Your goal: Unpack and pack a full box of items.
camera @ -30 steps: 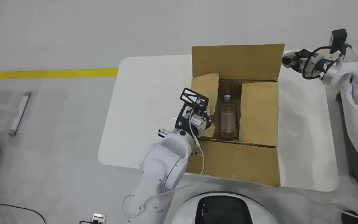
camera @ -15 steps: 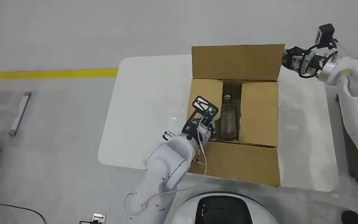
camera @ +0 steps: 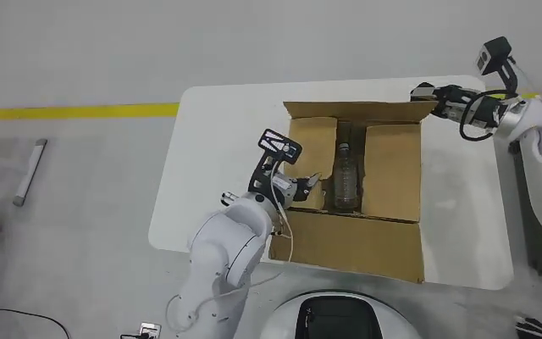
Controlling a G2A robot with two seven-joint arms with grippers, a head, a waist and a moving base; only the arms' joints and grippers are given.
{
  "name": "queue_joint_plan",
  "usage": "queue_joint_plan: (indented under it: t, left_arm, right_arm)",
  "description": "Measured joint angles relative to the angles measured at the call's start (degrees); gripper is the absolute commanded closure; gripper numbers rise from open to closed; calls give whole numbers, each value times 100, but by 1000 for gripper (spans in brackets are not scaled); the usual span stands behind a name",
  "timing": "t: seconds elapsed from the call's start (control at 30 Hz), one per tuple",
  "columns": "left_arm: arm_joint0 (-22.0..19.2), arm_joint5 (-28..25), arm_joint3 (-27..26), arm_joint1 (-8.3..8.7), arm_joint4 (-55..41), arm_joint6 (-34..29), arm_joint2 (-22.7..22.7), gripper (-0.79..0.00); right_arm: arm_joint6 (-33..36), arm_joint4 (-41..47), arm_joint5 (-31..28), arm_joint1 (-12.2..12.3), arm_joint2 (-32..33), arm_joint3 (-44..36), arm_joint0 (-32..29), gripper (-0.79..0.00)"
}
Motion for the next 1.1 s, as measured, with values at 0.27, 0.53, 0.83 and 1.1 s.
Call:
queue_joint_plan:
  t: [0.27,0.53,0.83,1.1]
  left_arm:
    - [483,-1,-671,129,90,-369,-830,-785]
    - [1279,-397,-889,268,349,-481,-1410,-785]
    - [2120,-1433,-1134,440,546,-595,-1783,-785]
    - [2356,-2003,-1234,511,26,-512,-1311,-785]
  right_arm:
    - [390,-397,-505,120,84,-750,-569,0]
    - [332,-758,-573,168,-110,-1089,-922,0]
    - [191,-793,-464,196,-294,-1182,-970,0]
    - [153,-792,-341,223,-428,-1207,-965,0]
